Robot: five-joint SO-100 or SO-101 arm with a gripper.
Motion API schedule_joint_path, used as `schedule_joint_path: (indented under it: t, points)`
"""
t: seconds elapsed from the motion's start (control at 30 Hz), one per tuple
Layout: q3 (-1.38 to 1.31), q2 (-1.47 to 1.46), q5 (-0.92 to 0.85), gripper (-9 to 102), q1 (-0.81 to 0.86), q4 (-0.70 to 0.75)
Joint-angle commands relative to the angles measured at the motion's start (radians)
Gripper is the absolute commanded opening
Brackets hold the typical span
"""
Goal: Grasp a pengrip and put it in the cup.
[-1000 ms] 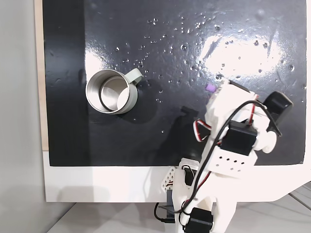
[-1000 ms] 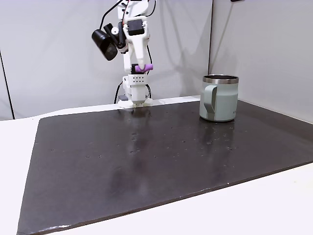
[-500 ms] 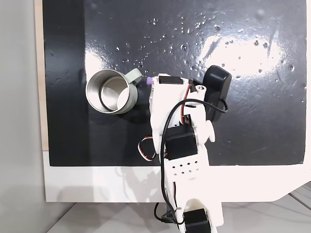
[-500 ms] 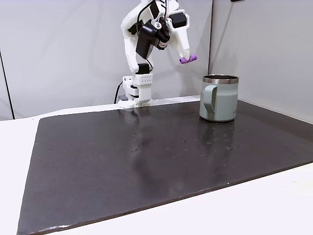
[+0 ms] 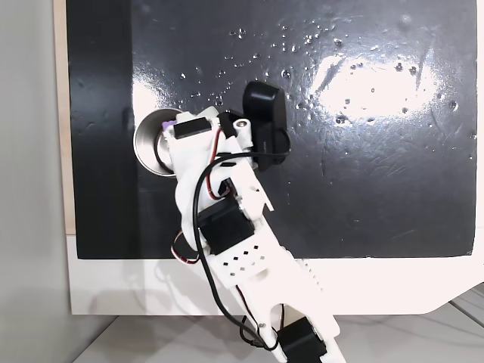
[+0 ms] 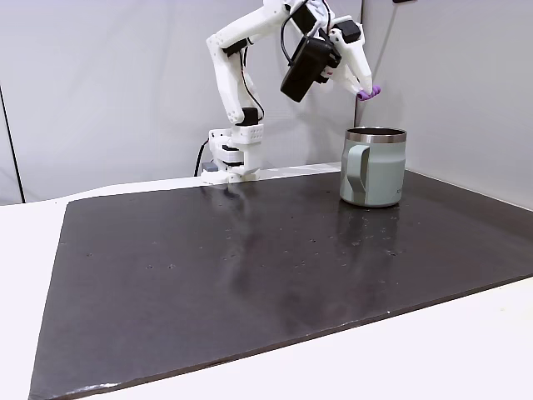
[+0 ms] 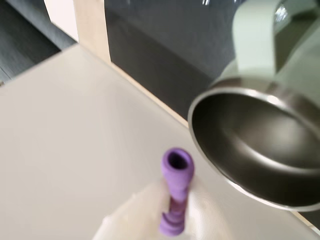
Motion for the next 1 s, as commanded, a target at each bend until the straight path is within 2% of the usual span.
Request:
schedule_joint_path:
  t: [0.0, 0.4, 0.47, 0.63, 0.7, 0.97]
  points:
    - [-0.015, -0.009, -0.008, 0, -0.041, -0.044]
    - [0.012, -0.012, -0.061, 0, -0.109, -0.057]
    - [0.018, -0.005, -0.061, 4, -0.109, -0.057]
    - [0.051, 0.018, -0.061, 22, -0.106, -0.057]
    - [0.057, 0.02, -0.061, 27, -0.107, -0.057]
    - [0.057, 0.02, -0.061, 28, -0.11, -0.057]
